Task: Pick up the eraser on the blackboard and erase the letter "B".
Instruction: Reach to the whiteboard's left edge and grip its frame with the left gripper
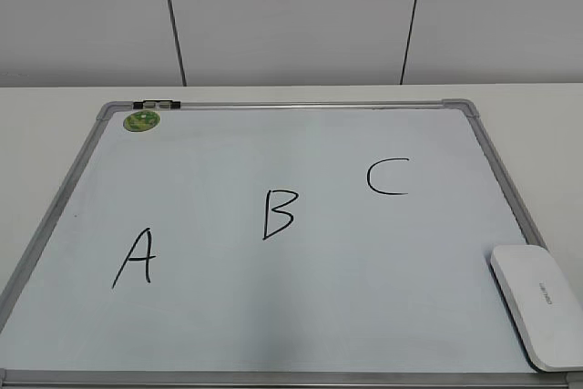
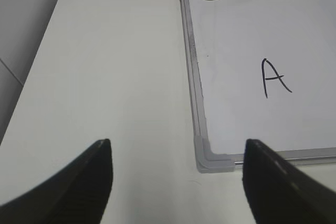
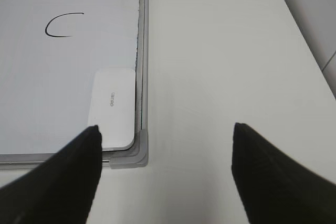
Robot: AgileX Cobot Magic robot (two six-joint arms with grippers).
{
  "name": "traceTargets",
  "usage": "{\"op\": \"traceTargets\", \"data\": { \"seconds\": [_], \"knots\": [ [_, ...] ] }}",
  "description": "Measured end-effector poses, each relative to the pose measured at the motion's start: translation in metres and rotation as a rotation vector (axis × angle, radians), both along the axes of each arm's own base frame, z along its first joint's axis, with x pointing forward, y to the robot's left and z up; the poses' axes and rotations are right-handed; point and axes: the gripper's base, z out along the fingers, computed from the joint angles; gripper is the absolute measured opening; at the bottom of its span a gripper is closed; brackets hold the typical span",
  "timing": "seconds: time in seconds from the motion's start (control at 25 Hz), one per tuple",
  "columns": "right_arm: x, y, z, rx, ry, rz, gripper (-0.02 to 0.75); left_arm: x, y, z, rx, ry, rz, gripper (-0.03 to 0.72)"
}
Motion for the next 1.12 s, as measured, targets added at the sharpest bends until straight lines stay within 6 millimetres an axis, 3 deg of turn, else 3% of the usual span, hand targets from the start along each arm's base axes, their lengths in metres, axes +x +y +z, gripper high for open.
{"op": "traceTargets", "data": {
  "seconds": [0.12, 0.32, 0.48, 0.84, 1.12],
  "knots": [
    [0.000, 0.000, 0.000, 0.000, 0.000, 0.000, 0.591, -0.001, -0.002, 0.002, -0.016, -0.008, -0.011, 0.553],
    [0.000, 0.000, 0.000, 0.000, 0.000, 0.000, 0.591, 0.000, -0.003, 0.022, -0.028, -0.039, -0.019, 0.553],
    [0.000, 0.000, 0.000, 0.000, 0.000, 0.000, 0.591, 0.024, -0.004, 0.038, -0.038, 0.008, -0.024, 0.553],
    [0.000, 0.000, 0.000, 0.000, 0.000, 0.000, 0.591, 0.121, -0.006, 0.056, -0.046, 0.204, -0.018, 0.553],
    [0.000, 0.000, 0.000, 0.000, 0.000, 0.000, 0.591, 0.210, -0.007, 0.036, -0.027, 0.421, -0.029, 0.553]
  ]
}}
